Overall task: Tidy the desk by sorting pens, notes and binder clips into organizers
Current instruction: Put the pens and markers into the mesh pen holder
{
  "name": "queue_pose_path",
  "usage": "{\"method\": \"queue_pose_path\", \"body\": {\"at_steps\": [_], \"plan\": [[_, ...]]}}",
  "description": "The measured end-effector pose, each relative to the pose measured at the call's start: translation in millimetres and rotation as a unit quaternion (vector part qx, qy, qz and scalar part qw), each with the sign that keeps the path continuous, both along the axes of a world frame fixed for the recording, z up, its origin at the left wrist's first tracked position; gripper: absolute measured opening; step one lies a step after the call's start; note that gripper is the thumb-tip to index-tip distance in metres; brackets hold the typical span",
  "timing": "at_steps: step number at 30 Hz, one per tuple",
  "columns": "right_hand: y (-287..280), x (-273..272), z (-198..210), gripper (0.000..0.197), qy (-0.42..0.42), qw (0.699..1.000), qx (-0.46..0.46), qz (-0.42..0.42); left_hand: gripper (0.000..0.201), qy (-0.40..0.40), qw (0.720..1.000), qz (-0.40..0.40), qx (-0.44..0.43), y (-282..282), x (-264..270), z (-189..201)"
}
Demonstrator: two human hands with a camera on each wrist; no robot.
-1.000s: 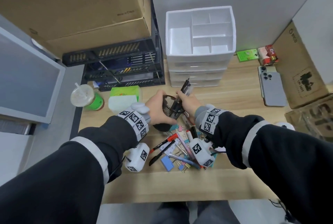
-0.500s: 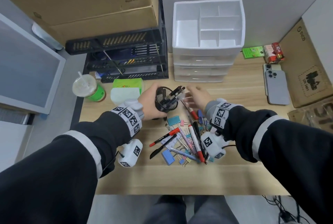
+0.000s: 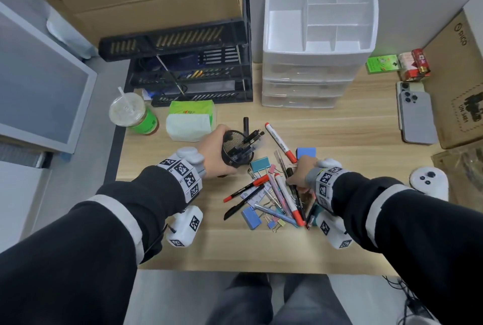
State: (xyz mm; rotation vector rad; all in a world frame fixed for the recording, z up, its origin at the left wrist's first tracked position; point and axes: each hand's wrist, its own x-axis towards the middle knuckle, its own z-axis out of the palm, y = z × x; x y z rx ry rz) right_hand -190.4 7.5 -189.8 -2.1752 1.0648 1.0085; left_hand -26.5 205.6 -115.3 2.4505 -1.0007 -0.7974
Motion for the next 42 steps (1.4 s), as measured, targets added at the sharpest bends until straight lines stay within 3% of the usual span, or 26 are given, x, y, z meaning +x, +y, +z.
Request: {"method": "queue_pose_path", "body": {"at_steps": [5,16,23,31,37,42], "plan": [[3,0,-2,0.031,-0.015,0.999,-0.041,-0.012,0.095,0.004,1.0,-0.005,0.005,3,0,-3],[2,12,-7,0.021,-0.139,0.988,-0.064,-0.004,0.098,0.012,1.0,-0.009,0.0,0,5,-1],[15,19,-15,0.016,-0.089,0.992,-0.086,0.018,0.098,0.012,1.0,-0.015,0.004,3,5,-5],[9,13,-19,0.026,-0.108,0.988,-0.088,0.073,0.099,0.01,1.0,-0.015,0.016,-4,10,1],[10,19,-21,0.013,-0.082,0.991,-0.088,0.064,0.1,0.007,0.999,-0.013,0.029,1,11,-4],[14,19,-20,0.017,-0.16,0.984,-0.068,0.027,0.103,0.001,0.999,-0.005,0.033,8,9,-8]]}}
